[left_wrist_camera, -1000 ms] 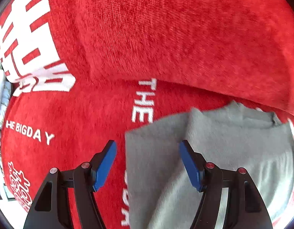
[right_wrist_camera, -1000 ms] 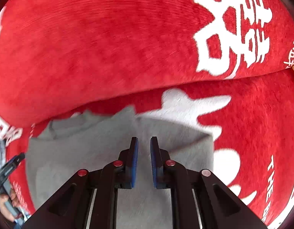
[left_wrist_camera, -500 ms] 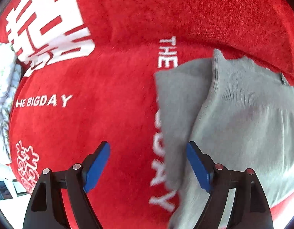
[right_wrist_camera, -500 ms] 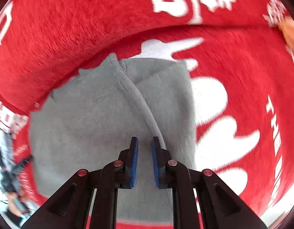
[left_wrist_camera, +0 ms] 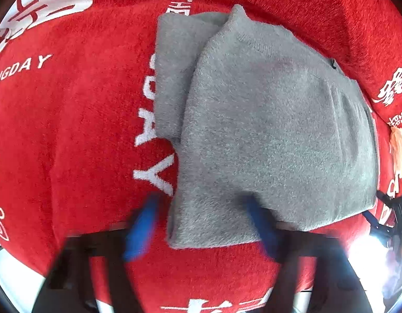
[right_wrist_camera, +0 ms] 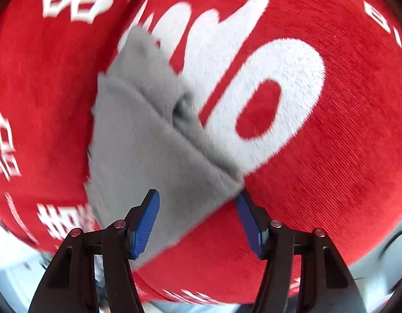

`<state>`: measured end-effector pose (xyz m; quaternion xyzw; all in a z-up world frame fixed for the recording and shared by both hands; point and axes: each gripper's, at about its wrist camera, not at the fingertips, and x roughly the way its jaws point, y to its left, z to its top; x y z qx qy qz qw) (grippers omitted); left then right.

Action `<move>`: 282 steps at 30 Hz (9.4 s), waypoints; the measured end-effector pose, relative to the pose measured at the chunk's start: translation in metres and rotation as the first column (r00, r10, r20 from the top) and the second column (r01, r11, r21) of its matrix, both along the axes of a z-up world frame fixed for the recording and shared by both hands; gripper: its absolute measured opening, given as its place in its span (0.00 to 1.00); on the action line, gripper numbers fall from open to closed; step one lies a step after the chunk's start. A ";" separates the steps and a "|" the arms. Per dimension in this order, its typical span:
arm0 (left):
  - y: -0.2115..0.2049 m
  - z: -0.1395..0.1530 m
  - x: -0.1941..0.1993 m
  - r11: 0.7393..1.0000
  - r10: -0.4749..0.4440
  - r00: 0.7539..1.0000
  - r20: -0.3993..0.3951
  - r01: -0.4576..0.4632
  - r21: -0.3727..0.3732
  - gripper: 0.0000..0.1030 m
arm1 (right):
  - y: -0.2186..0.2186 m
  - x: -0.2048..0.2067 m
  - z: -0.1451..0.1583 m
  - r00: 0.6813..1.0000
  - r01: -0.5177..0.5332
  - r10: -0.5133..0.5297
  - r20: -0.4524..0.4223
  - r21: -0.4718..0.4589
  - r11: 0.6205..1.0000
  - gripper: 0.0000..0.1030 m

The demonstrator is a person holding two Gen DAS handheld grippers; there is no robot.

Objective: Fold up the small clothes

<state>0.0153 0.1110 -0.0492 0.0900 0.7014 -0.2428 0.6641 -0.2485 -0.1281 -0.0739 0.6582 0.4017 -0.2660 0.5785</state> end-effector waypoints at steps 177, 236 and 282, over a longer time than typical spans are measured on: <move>-0.070 -0.033 0.090 0.974 -0.136 0.989 -0.060 0.123 -0.190 0.18 | 0.066 0.211 0.052 0.821 -0.559 0.571 -0.012 -0.221 0.799 0.06; -0.192 0.033 0.007 0.988 -0.152 0.960 0.237 0.154 0.008 0.65 | -0.144 -0.013 -0.049 0.829 -0.071 -0.126 0.545 0.327 0.942 0.65; -0.140 -0.004 -0.072 0.962 -0.263 0.956 0.129 0.250 0.111 0.84 | -0.078 -0.015 0.020 0.745 -0.667 0.644 -0.176 -0.192 0.720 0.06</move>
